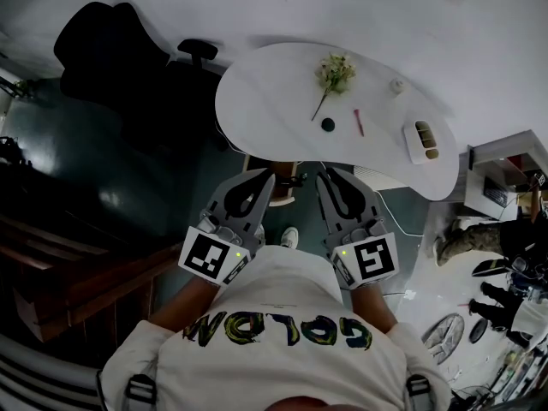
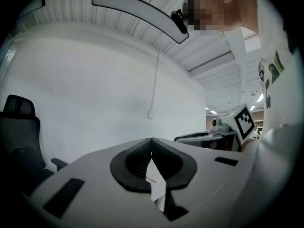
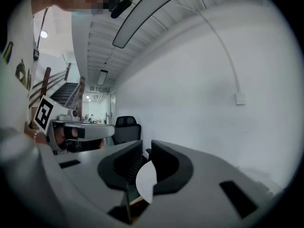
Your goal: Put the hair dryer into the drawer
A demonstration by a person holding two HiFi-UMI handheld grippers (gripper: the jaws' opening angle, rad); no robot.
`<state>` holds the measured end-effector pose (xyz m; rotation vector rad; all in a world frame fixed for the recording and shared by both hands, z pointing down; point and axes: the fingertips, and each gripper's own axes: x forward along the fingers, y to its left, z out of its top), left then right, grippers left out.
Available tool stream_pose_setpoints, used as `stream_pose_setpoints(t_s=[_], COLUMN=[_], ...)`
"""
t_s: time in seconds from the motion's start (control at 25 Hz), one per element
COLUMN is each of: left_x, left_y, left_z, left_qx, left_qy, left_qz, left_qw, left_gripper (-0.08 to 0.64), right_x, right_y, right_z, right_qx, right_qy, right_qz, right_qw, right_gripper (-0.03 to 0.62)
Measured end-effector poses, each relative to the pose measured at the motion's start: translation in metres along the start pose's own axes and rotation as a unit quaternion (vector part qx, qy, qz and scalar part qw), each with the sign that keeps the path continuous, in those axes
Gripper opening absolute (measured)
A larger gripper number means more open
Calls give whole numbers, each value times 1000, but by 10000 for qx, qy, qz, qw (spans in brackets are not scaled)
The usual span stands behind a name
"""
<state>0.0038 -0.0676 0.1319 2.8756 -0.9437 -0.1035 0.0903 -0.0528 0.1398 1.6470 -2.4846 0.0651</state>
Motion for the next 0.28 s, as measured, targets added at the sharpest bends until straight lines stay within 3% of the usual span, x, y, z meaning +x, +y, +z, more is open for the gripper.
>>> stream_pose_setpoints(t_s=[0.28], left_x=[-1], left_y=[5], left_z=[1], left_qx=[-25], left_qy=[2], left_qz=[9], left_qw=[10000], left_gripper=[12], right_x=[5], right_y=[1], right_z=[1], right_qx=[-26], right_qy=[28], right_qz=[33], right_qw=[10000], right_gripper=[66])
